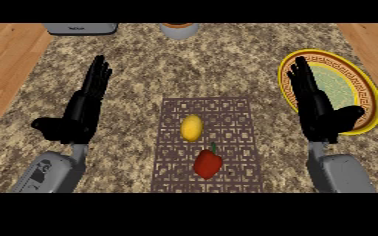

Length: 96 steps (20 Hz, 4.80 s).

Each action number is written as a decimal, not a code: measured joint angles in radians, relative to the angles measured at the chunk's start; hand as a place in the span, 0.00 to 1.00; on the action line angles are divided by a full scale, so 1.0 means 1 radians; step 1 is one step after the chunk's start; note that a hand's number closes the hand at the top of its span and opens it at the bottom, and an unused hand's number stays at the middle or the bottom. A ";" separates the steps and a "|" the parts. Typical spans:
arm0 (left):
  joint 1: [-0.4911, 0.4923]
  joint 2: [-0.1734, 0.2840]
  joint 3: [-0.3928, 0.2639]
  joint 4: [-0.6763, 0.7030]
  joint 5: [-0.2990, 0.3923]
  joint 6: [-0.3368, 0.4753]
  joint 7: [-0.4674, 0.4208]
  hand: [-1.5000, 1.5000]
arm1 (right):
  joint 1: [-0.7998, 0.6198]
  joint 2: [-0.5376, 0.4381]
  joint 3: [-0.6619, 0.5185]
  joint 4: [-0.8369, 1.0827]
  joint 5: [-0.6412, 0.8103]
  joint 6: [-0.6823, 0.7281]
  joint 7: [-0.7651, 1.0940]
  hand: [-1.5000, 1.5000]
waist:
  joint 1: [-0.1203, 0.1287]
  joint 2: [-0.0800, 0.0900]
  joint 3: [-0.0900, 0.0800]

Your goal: Pick the lemon from the placemat and place it in the plate

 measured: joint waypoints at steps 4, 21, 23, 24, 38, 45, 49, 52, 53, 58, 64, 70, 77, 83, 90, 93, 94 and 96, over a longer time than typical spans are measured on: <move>0.022 0.046 0.027 0.003 -0.005 -0.008 0.054 0.50 | -0.042 0.019 0.027 -0.019 0.020 0.005 0.003 1.00 | 0.004 0.041 -0.009; 0.054 0.083 0.070 0.100 0.003 -0.085 0.225 0.50 | 0.106 0.094 0.304 0.064 0.523 -0.269 -0.121 0.00 | -0.006 0.065 -0.015; 0.059 0.075 0.074 0.103 -0.005 -0.092 0.224 0.50 | 0.102 0.083 0.328 0.050 0.577 -0.256 -0.049 0.00 | -0.005 0.064 -0.015; 0.059 0.076 0.079 0.093 -0.008 -0.094 0.234 0.50 | 0.095 0.089 0.346 0.043 0.612 -0.254 -0.005 0.00 | -0.005 0.064 -0.015; 0.039 0.041 0.130 0.093 -0.065 -0.127 0.281 0.50 | -0.033 0.132 0.446 -0.042 0.853 0.035 0.511 0.00 | -0.002 0.065 -0.015; 0.077 0.020 0.151 0.063 -0.095 -0.142 0.280 0.50 | -0.100 0.169 0.444 0.024 0.930 0.166 0.640 0.00 | 0.001 0.064 -0.015; 0.084 0.007 0.175 0.066 -0.112 -0.167 0.280 0.50 | -0.138 0.200 0.422 0.075 0.949 0.236 0.665 0.00 | 0.000 0.065 -0.015; 0.055 -0.010 0.191 0.090 -0.127 -0.175 0.293 0.50 | -0.177 0.218 0.419 0.109 0.933 0.271 0.697 0.00 | 0.000 0.065 -0.014; 0.056 -0.017 0.194 0.080 -0.132 -0.173 0.302 0.50 | -0.193 0.223 0.425 0.128 0.922 0.275 0.709 0.00 | 0.001 0.065 -0.015; 0.071 -0.017 0.235 0.057 -0.153 -0.213 0.321 0.50 | -0.245 0.236 0.438 0.198 0.903 0.267 0.742 0.00 | 0.003 0.065 -0.014; 0.058 -0.061 0.262 0.099 -0.194 -0.237 0.298 0.50 | -0.287 0.240 0.439 0.293 0.899 0.237 0.725 0.00 | 0.002 0.065 -0.014; 0.063 -0.092 0.271 0.064 -0.230 -0.236 0.323 0.50 | -0.349 0.240 0.484 0.404 0.850 0.208 0.723 0.00 | 0.006 0.065 -0.014; 0.058 -0.102 0.301 0.108 -0.237 -0.270 0.297 0.50 | -0.399 0.235 0.527 0.493 0.787 0.240 0.621 1.00 | 0.007 0.063 -0.015; 0.049 -0.120 0.317 0.104 -0.259 -0.285 0.307 0.50 | -0.427 0.235 0.582 0.524 0.728 0.170 0.598 1.00 | 0.007 0.063 -0.015; 0.057 -0.107 0.349 0.105 -0.254 -0.294 0.313 0.50 | -0.296 0.075 0.663 0.312 0.710 0.232 0.358 1.00 | -0.016 0.058 -0.014; 0.075 -0.104 0.354 0.098 -0.256 -0.294 0.306 0.50 | -0.228 -0.062 0.684 0.174 0.723 0.235 0.226 1.00 | -0.024 0.056 -0.014; 0.077 -0.100 0.357 0.088 -0.253 -0.296 0.317 0.50 | -0.208 -0.097 0.684 0.129 0.740 0.216 0.205 1.00 | -0.025 0.056 -0.014; 0.089 -0.106 0.356 0.091 -0.259 -0.293 0.302 0.50 | -0.175 -0.170 0.657 0.043 0.760 0.171 0.164 1.00 | -0.030 0.056 -0.014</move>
